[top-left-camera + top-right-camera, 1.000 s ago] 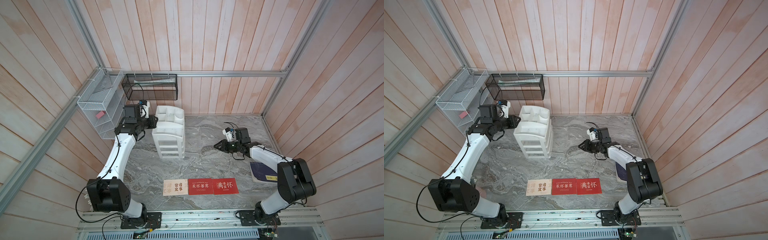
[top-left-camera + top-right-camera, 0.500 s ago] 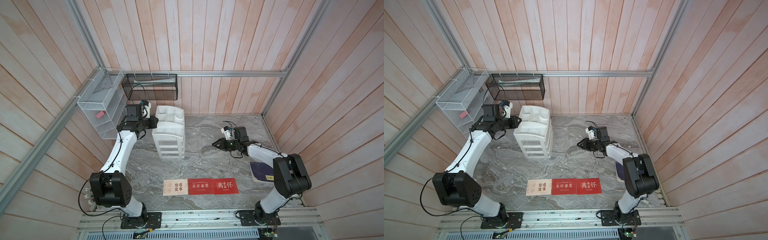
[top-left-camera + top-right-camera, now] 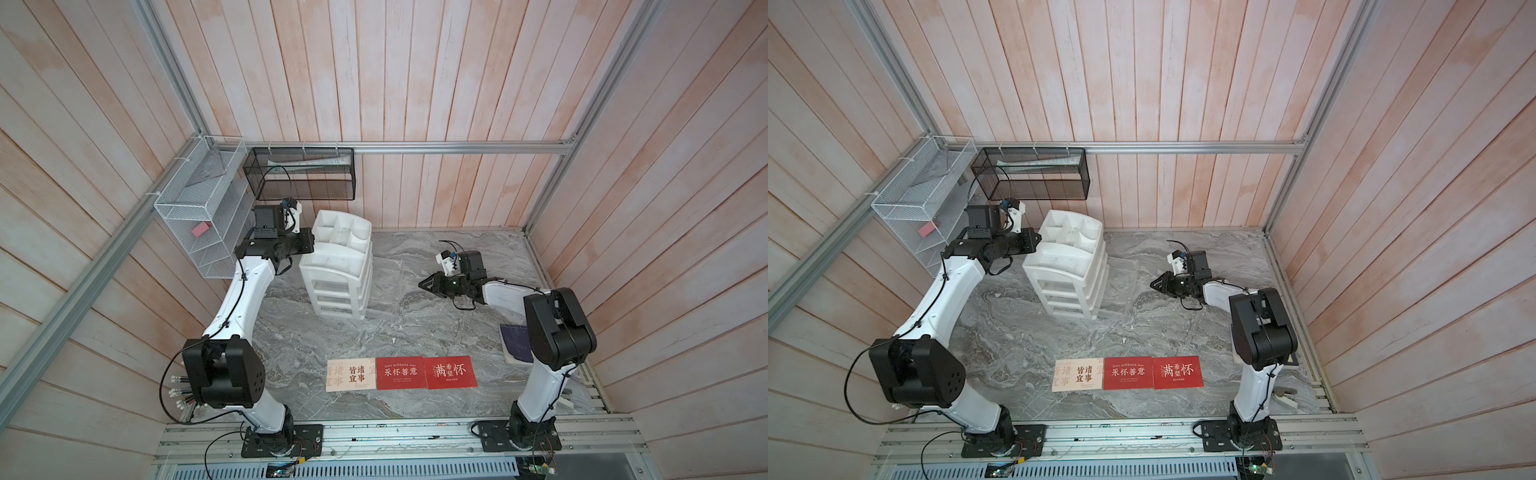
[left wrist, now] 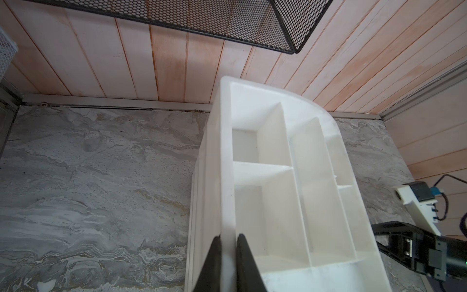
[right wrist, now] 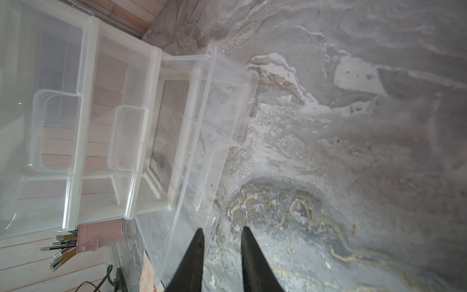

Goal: Take the postcards out of the drawer
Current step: Close the drawer in the storage box, then move the storage box to the center of the board.

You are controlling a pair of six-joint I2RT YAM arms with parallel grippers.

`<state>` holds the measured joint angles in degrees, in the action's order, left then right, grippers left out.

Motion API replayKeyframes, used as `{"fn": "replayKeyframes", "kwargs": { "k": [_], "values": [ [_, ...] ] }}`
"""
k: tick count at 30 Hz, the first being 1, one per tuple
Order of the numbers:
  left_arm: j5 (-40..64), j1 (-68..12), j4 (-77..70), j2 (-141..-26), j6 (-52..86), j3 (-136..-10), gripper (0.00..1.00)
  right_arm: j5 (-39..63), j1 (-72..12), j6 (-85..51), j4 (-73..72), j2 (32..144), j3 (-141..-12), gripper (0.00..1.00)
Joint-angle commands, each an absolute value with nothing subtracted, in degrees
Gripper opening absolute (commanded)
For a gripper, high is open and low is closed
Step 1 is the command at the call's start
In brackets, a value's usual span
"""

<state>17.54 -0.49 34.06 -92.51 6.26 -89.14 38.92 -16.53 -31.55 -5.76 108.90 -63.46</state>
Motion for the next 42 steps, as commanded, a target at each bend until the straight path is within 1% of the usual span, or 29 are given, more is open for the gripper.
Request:
{"fn": "replayKeyframes", "kwargs": {
  "k": [1,9,20,32,42],
  "values": [
    [16.2,-0.4,35.6,-93.5,6.1,-90.1,0.13,39.1,-17.3,-32.2,-7.7,112.6,-66.7,0.26],
    [16.1,-1.0,34.6,-92.6,7.7,-87.9,0.12,39.6,-20.5,-33.1,-7.5,119.6,-73.5,0.26],
    [16.4,-1.9,33.6,-89.8,9.6,-85.1,0.13,41.1,-24.0,-34.7,-7.5,126.1,-81.6,0.25],
    [17.5,-3.2,33.0,-88.2,10.9,-82.8,0.12,42.9,-26.7,-37.0,-8.7,130.5,-87.2,0.25],
    [18.4,-6.2,31.4,-88.5,12.9,-82.0,0.12,44.3,-27.3,-39.3,-10.9,132.7,-89.3,0.25]
  ]
}}
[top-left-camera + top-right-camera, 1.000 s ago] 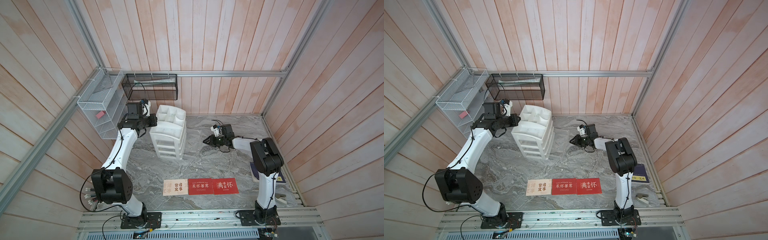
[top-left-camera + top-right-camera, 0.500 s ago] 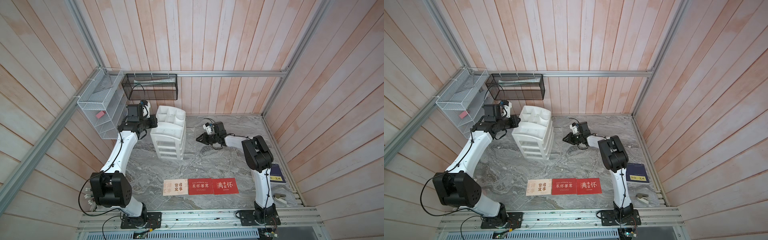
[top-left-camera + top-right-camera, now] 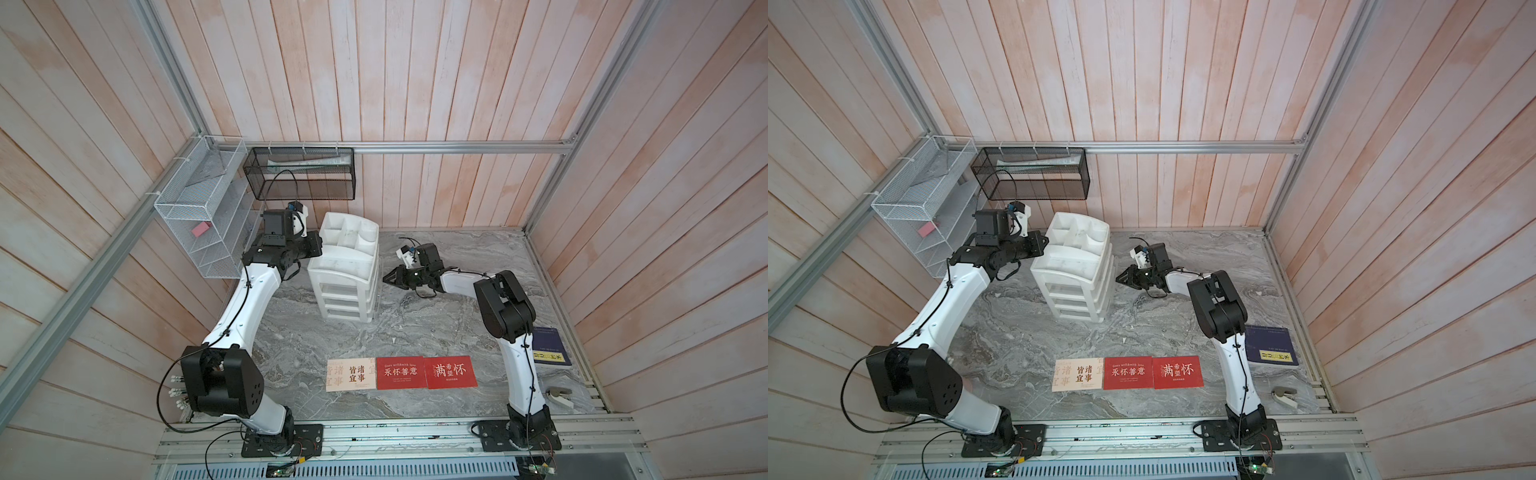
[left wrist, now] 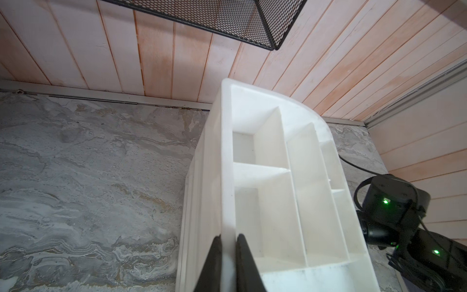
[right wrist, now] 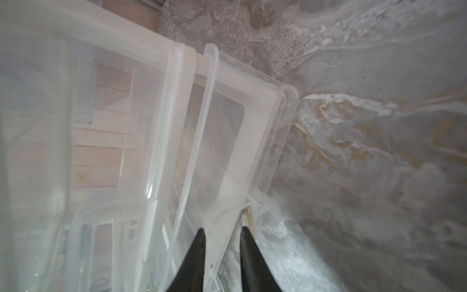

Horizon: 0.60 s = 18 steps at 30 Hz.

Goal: Take the postcards out of the drawer
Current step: Move the storage box to the center of the board.

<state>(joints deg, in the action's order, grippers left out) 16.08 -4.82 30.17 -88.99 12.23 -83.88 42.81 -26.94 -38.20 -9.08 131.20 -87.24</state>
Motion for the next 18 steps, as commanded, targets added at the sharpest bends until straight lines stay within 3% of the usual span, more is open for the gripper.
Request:
{"fn": "replayKeyframes", "kwargs": {
  "k": [1,18],
  "values": [
    [18.5,-6.5,31.2,-88.5,13.0,-81.9,0.12,44.4,-27.3,-39.4,-11.1,132.8,-89.5,0.25],
    [20.6,-11.7,29.9,-92.1,15.7,-84.7,0.13,47.0,-24.3,-41.4,-12.1,135.1,-94.9,0.25]
  ]
}}
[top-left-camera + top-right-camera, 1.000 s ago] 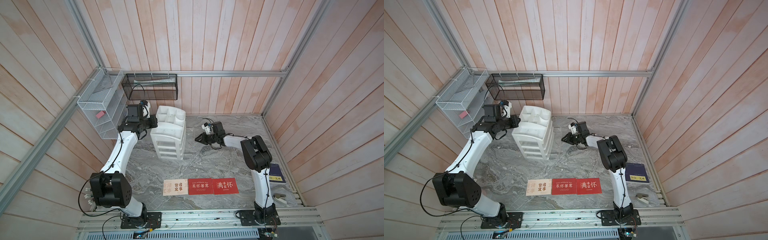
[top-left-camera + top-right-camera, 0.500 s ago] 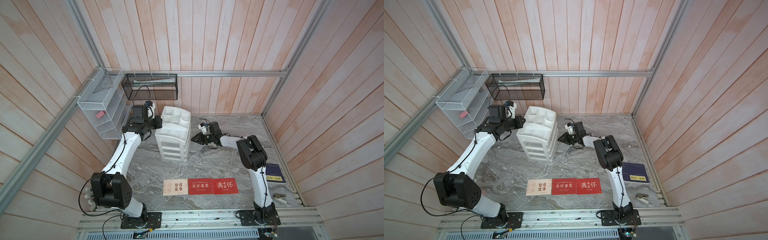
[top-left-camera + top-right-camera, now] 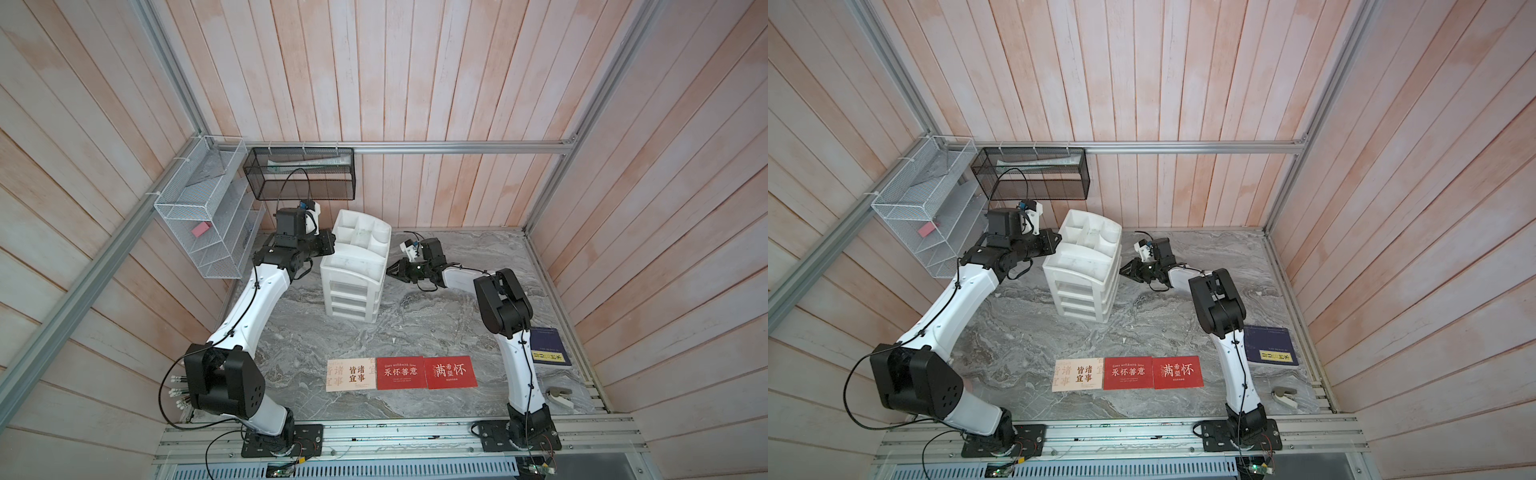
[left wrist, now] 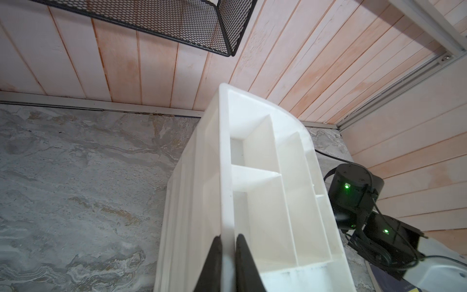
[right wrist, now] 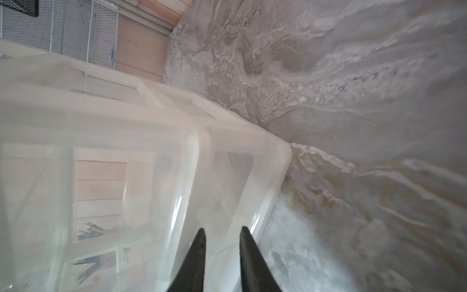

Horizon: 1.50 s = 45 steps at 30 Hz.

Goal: Take the postcards out of the drawer
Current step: Move the storage box to the center of the board.

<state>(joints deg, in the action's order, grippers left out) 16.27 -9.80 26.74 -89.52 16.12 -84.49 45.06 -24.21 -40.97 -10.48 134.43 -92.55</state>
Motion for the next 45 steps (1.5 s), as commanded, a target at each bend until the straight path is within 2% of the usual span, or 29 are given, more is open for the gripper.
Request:
{"fn": "replayKeyframes", "kwargs": {
  "k": [1,17,33,45],
  "values": [
    [20.8,-11.7,29.9,-92.4,15.9,-84.9,0.13,47.2,-24.2,-41.2,-11.9,135.1,-95.0,0.25],
    [22.4,-12.6,29.0,-95.6,16.0,-86.1,0.13,51.4,-22.7,-46.2,-20.0,134.0,-94.5,0.25],
    [23.2,-18.4,27.5,-98.9,17.3,-87.9,0.17,53.5,-18.7,-47.2,-20.8,133.1,-94.7,0.25],
    [21.1,-18.8,27.7,-100.3,17.2,-88.7,0.19,53.1,-17.8,-45.8,-18.5,133.1,-95.3,0.25]
  ]
}}
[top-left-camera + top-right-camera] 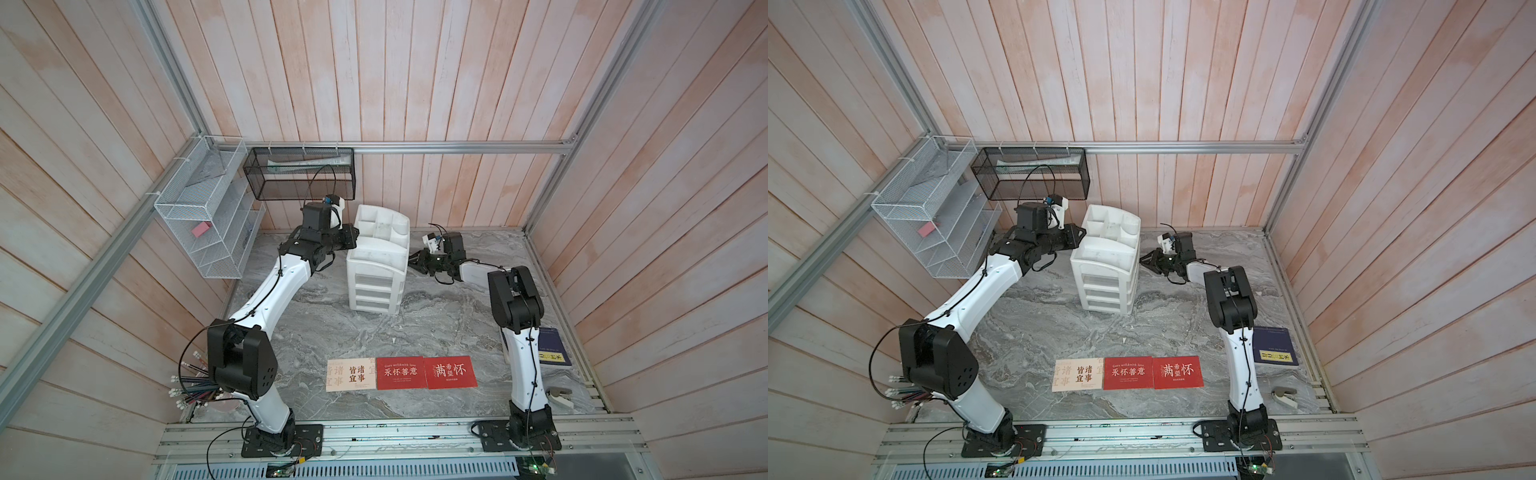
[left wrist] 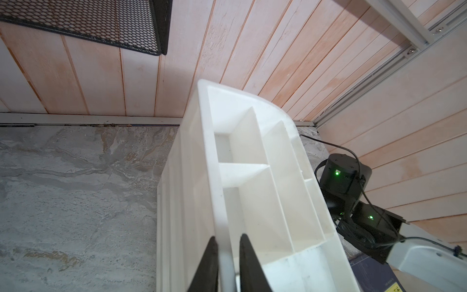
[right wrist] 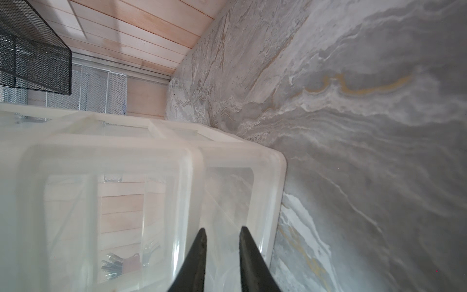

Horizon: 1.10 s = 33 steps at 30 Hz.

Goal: Take the postcards out of the drawer
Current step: Move the storage box to the center of the board.

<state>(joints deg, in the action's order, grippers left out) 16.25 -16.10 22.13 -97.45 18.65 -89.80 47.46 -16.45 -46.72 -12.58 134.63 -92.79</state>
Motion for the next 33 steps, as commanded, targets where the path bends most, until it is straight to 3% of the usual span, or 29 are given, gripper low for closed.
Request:
{"fn": "replayKeyframes", "kwargs": {
  "k": [1,16,25,33],
  "values": [
    [20.9,-18.8,27.7,-100.2,17.2,-88.5,0.19,53.0,-17.8,-45.7,-18.3,133.1,-95.4,0.25],
    [20.6,-15.0,25.5,-99.4,17.2,-86.5,0.29,50.2,-17.7,-42.1,-14.3,130.8,-93.7,0.26],
    [19.4,-11.0,23.6,-94.8,15.5,-86.6,0.44,46.6,-15.6,-40.5,-14.3,126.4,-89.4,0.34],
    [23.1,-8.1,22.2,-94.4,15.0,-87.9,0.49,44.1,-13.8,-37.1,-12.1,121.3,-84.8,0.39]
  ]
}}
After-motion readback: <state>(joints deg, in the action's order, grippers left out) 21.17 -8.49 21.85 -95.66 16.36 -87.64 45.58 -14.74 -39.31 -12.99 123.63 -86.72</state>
